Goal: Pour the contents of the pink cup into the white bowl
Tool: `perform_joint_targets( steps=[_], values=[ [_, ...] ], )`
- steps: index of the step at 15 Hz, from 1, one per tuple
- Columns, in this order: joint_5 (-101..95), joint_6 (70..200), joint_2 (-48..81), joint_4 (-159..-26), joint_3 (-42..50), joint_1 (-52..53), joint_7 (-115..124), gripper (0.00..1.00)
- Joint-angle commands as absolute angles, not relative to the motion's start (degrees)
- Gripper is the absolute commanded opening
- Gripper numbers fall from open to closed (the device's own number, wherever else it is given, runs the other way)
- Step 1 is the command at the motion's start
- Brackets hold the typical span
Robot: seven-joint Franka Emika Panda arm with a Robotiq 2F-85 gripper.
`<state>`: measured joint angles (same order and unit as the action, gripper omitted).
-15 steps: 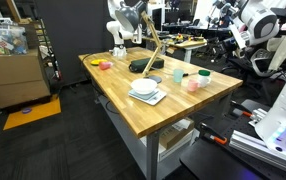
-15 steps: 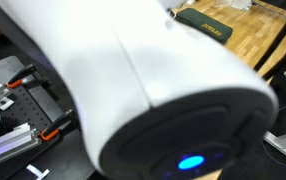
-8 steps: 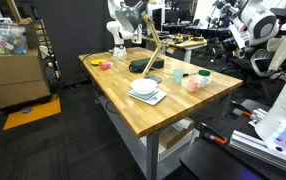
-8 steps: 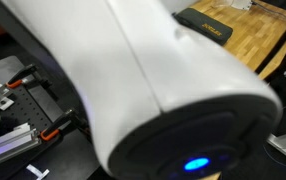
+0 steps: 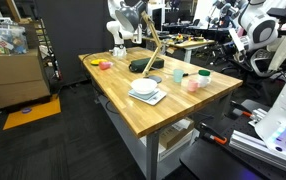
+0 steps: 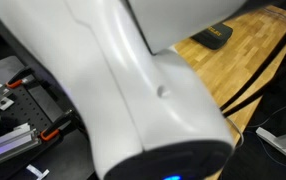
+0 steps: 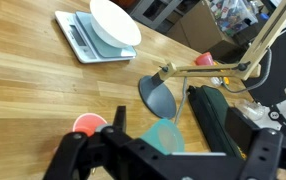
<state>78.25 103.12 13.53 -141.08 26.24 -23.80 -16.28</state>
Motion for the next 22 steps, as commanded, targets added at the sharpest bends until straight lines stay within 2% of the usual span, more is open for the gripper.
perform_joint_targets(
  steps=[1,8,22],
  values=[
    [83.0,96.9,18.9,-139.3,25.6,-26.5,-13.8,1.0],
    [89.2,93.7,25.4,-139.6,25.8,-26.9,-9.1,1.0],
    [88.7,95.2,25.8,-142.3,26.4,-26.0,-11.4,1.0]
  ],
)
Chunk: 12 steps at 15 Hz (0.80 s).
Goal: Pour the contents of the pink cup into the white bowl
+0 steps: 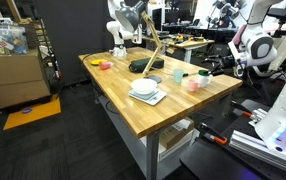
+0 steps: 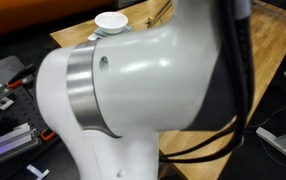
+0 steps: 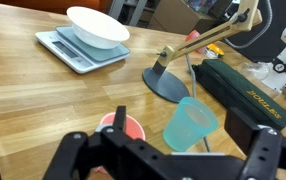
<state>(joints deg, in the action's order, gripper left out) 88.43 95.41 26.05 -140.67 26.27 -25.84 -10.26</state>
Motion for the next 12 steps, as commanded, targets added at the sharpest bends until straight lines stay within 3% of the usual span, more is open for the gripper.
perform_joint_targets(
  steps=[1,12],
  values=[
    [88.8,95.4,25.8,-143.4,26.3,-25.9,-11.7,1.0],
    [93.2,92.9,32.0,-144.5,25.1,-26.5,-9.8,1.0]
  ],
)
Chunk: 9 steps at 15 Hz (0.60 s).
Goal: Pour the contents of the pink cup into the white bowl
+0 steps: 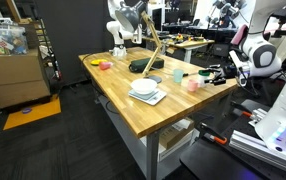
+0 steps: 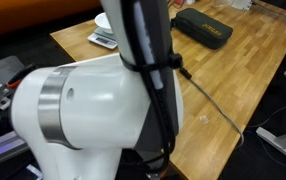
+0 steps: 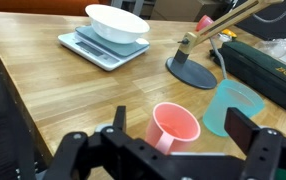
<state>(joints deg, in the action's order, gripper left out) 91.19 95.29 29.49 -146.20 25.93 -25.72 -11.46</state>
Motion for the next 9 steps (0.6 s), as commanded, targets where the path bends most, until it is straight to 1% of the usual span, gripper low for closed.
perform_joint_targets(
  steps=[1,5,9],
  values=[
    [94.2,92.2,33.0,-143.7,24.6,-26.7,-8.8,1.0],
    [99.0,89.7,35.7,-142.5,23.4,-26.5,-2.8,1.0],
    [102.8,89.2,36.4,-144.2,23.6,-26.4,0.9,1.0]
  ],
)
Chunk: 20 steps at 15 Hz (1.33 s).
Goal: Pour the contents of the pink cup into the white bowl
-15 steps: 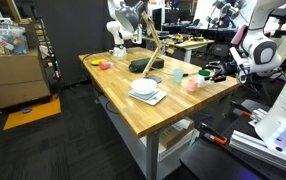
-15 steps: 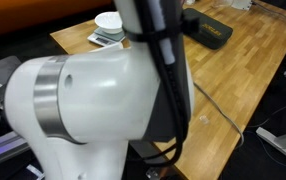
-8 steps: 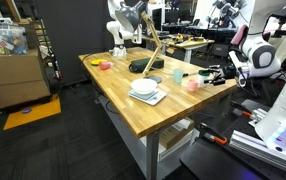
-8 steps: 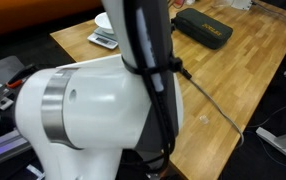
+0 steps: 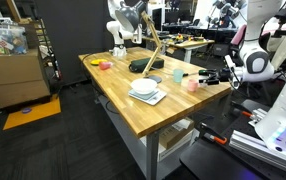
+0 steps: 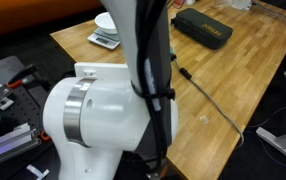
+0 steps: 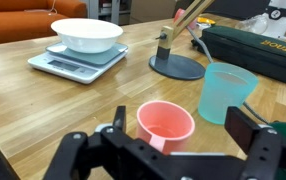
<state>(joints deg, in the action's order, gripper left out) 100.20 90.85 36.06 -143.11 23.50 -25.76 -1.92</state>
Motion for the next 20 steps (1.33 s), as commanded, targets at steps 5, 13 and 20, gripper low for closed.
perform_joint_targets(
  steps=[5,13,20],
  values=[
    [104.3,86.6,36.1,-146.1,23.9,-26.1,2.5,1.0],
    [103.2,87.9,35.0,-147.8,24.9,-24.3,0.6,1.0],
    [101.9,91.1,31.3,-150.4,27.2,-21.4,-9.3,1.0]
  ],
)
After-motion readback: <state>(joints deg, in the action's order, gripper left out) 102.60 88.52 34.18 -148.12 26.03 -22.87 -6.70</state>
